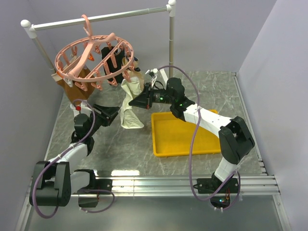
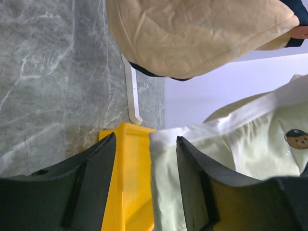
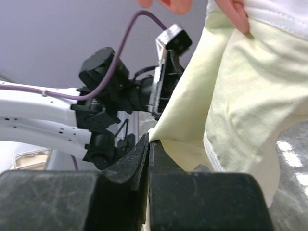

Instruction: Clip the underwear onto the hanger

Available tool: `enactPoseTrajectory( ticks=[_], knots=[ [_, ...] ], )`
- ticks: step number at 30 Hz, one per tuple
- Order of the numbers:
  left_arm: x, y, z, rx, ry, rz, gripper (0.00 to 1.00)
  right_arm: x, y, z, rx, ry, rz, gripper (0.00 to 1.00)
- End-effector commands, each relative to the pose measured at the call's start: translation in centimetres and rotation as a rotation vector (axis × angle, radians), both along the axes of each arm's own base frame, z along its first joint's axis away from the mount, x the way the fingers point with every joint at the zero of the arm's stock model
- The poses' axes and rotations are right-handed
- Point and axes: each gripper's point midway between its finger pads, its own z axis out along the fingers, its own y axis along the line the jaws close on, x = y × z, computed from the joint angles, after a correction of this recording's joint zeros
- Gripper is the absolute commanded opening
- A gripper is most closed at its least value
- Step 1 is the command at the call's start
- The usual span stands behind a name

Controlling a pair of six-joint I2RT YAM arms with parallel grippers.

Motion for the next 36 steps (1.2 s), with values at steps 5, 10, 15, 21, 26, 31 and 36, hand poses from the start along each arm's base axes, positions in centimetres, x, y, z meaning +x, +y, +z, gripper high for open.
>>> enactPoseTrajectory(
  ticks=[5, 10, 15, 21, 26, 31, 36],
  knots=[
    [0.7, -1.2, 3.8, -0.044, -0.109, -0.033, 0.56, -0.9, -0.6, 3.7, 0.078, -0.059, 0.033, 0.0],
    [0.5, -1.7, 3.6, -0.056, -0.102, -0.045, 0.49, -1.1, -0.5, 3.6, 0.088, -0.043, 0.039, 0.0],
    [0.6, -1.8, 3.6, -0.063, -0.098, -0.046, 0.3, -1.3, -0.5, 3.5, 0.092, -0.036, 0.046, 0.0],
    [0.4, -1.6, 4.7, -0.046, -0.138, -0.053, 0.01, -0.9, -0.9, 2.6, 0.06, -0.033, 0.025, 0.0],
    [-0.2, -1.3, 6.8, -0.011, -0.207, -0.058, 0.0, 0.5, -1.5, 1.4, -0.003, -0.053, -0.043, 0.11],
    [-1.2, -1.1, 8.2, 0.026, -0.251, -0.052, 0.0, 2.2, -2.2, 0.3, -0.065, -0.052, -0.136, 0.53],
    [-1.9, -1.0, 8.6, 0.055, -0.259, -0.045, 0.01, 3.0, -2.7, 0.5, -0.096, -0.077, -0.202, 0.58]
  ],
)
